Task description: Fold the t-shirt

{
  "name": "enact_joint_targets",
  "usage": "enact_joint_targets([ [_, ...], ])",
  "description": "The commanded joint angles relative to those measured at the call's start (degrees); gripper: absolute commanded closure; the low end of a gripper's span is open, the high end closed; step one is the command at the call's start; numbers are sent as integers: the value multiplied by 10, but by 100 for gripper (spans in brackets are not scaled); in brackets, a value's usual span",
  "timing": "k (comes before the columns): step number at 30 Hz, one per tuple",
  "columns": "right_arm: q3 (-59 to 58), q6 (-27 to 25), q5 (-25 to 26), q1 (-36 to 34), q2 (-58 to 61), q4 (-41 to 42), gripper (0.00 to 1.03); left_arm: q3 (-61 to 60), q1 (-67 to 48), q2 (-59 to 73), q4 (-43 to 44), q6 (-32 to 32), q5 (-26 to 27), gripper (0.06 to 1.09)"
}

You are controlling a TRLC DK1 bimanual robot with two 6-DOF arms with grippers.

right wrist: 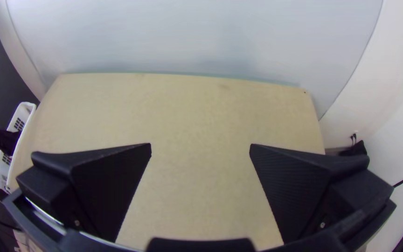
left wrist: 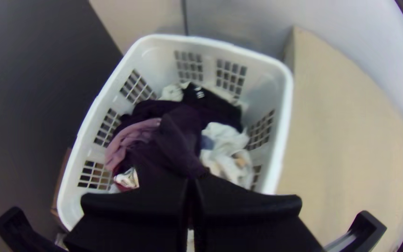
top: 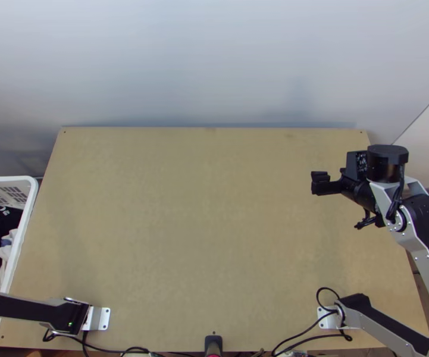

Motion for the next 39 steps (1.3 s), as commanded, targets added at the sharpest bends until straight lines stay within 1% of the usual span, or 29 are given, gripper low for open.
enact_joint_targets([
  [1,-10,1,2,-20,-6,-4,5,-17,-142,-206,-146,-76,96,105],
  [2,-14,1,2,-23,-7,-6,5,-33,-182,-231,-136,-89,96,105],
  [4,-28,1,2,-30,-11,-10,5,-69,-274,-271,-97,-137,95,105],
  [6,-39,1,6,-38,-12,-20,5,-73,-367,-290,-66,-193,74,105],
  [8,-47,0,11,-44,-20,-27,5,-35,-464,-294,-47,-269,45,105],
  [10,-57,-1,13,-53,-33,-29,5,19,-550,-292,-41,-327,30,105],
  [11,-62,-1,13,-59,-39,-30,5,43,-598,-290,-33,-349,11,105],
  [12,-68,-1,13,-62,-47,-33,5,62,-649,-286,-23,-366,-20,105],
  [14,-82,-3,13,-77,-64,-36,5,100,-751,-275,1,-388,-97,105],
  [15,-90,-5,13,-85,-73,-37,5,121,-791,-266,12,-397,-121,105],
  [16,-95,-6,13,-90,-81,-41,5,140,-823,-256,24,-400,-143,105],
  [19,-109,-6,13,-103,-107,-58,5,221,-918,-211,32,-410,-175,105],
  [20,-112,-6,13,-108,-115,-63,5,244,-954,-198,34,-406,-195,105],
  [21,-117,-7,13,-113,-122,-68,5,261,-993,-183,37,-393,-218,105],
  [22,-121,-9,13,-118,-129,-72,5,274,-1023,-168,42,-376,-231,105],
  [27,-145,-17,14,-139,-161,-86,5,327,-1182,-85,55,-320,-263,105],
  [29,-156,-21,14,-154,-173,-89,5,346,-1244,-52,77,-310,-284,105],
  [31,-169,-25,13,-167,-185,-93,5,348,-1287,-24,101,-295,-295,105],
  [34,-182,-32,14,-180,-206,-97,4,347,-1341,13,117,-293,-304,105],
  [36,-193,-51,14,-202,-219,-97,4,345,-1382,38,120,-292,-306,105],
  [38,-206,-71,13,-234,-228,-96,4,340,-1412,57,120,-293,-306,101],
  [39,-211,-76,13,-248,-230,-96,4,337,-1423,68,120,-294,-306,92],
])
